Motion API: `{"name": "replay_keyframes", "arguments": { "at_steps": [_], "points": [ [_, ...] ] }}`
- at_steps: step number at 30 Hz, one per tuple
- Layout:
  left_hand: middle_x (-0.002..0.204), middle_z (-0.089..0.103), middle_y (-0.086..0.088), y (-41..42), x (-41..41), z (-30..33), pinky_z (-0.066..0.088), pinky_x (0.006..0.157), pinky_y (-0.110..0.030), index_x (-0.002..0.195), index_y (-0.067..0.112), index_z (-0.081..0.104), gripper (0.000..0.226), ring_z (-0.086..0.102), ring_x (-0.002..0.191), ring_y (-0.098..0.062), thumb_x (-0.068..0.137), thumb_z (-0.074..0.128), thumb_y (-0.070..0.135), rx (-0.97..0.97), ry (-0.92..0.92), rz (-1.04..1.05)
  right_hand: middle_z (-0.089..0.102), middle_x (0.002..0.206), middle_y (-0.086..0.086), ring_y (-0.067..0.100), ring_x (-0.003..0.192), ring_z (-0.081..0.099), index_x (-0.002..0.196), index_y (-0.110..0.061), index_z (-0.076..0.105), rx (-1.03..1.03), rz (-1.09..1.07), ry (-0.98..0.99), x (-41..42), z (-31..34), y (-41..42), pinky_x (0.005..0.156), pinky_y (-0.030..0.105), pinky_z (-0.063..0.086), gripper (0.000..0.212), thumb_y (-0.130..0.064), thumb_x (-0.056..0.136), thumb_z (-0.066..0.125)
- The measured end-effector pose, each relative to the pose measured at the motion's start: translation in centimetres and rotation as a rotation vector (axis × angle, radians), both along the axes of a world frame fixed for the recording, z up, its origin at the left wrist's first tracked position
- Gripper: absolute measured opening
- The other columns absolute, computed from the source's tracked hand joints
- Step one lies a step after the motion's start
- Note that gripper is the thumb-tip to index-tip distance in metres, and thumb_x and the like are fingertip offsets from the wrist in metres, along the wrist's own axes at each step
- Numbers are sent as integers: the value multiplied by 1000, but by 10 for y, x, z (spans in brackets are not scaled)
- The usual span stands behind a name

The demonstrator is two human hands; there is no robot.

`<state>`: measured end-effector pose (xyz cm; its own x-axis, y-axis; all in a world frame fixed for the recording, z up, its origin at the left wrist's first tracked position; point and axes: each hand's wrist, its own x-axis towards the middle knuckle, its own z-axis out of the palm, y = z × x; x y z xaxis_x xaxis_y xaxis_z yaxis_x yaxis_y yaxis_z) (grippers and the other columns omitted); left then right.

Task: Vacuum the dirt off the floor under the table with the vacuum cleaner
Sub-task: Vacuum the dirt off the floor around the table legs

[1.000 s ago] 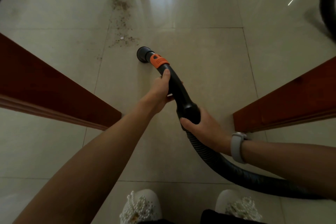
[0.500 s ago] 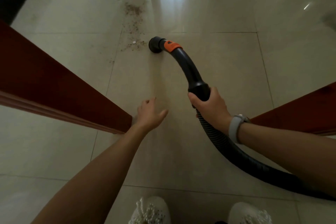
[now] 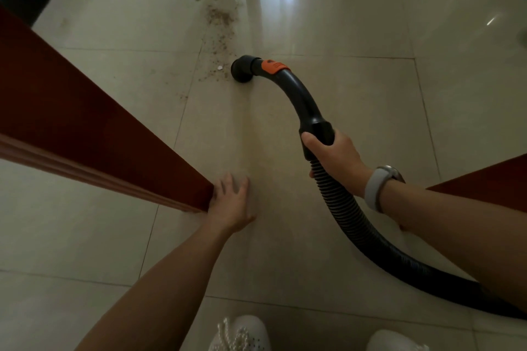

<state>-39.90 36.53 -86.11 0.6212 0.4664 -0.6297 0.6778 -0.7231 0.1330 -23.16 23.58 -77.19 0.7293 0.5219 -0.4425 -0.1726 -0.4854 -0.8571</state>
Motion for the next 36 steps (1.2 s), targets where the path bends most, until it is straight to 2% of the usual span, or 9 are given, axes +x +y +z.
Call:
{"name": "replay_keyframes", "arguments": {
  "at_steps": [5, 8, 11, 16, 20, 30, 36],
  "points": [
    [156, -14, -17, 0, 0, -1, 24, 113, -49, 151, 23, -1, 93, -7, 144, -39, 87, 63, 43, 14, -2, -11, 60, 74, 6, 19, 51, 61, 98, -8, 52, -21, 43, -31, -8, -2, -13, 43, 21, 48, 28, -32, 88, 62],
    [156, -14, -17, -1, 0, 0, 24, 113, -49, 151, 23, -2, 96, -7, 144, -40, 85, 65, 42, 14, 2, -4, 60, 73, 5, 18, 50, 60, 91, -14, 51, -37, 37, -65, -2, 0, -7, 41, 20, 48, 21, -33, 88, 61],
    [157, -12, -17, 0, 0, 0, 26, 112, -49, 151, 23, -1, 98, -5, 144, -39, 83, 68, 41, 21, -1, -3, 61, 76, 5, 19, 51, 61, 96, -13, 52, -50, 17, -84, 5, 0, 8, 42, 21, 48, 26, -37, 88, 60],
    [156, -12, -17, -1, 0, 0, 26, 111, -49, 151, 23, -1, 98, -5, 144, -40, 83, 68, 41, 33, -2, -15, 61, 85, 8, 21, 55, 63, 110, -8, 50, -50, 27, -14, 19, 6, 42, 49, 27, 53, 41, -41, 87, 60],
    [156, -13, -17, 0, 0, 0, 28, 110, -49, 151, 25, -2, 99, -5, 144, -39, 83, 68, 41, 26, -2, -18, 59, 86, 9, 22, 58, 62, 114, -7, 48, -43, 47, 11, 24, 15, 62, 51, 29, 54, 43, -40, 88, 60],
    [157, -13, -16, 0, -1, 0, 26, 111, -49, 151, 24, -2, 98, -5, 144, -40, 84, 67, 41, 26, -9, -20, 57, 88, 12, 23, 59, 61, 117, -4, 47, -48, 79, 99, 30, 20, 42, 48, 27, 51, 46, -40, 90, 58],
    [157, -12, -17, 0, -1, 1, 26, 111, -46, 151, 24, -2, 98, -3, 144, -40, 84, 67, 43, 39, -9, -39, 57, 85, 12, 21, 55, 60, 111, -6, 48, -18, 110, 137, 23, 25, 25, 49, 29, 53, 37, -35, 91, 57]
  ]
}}
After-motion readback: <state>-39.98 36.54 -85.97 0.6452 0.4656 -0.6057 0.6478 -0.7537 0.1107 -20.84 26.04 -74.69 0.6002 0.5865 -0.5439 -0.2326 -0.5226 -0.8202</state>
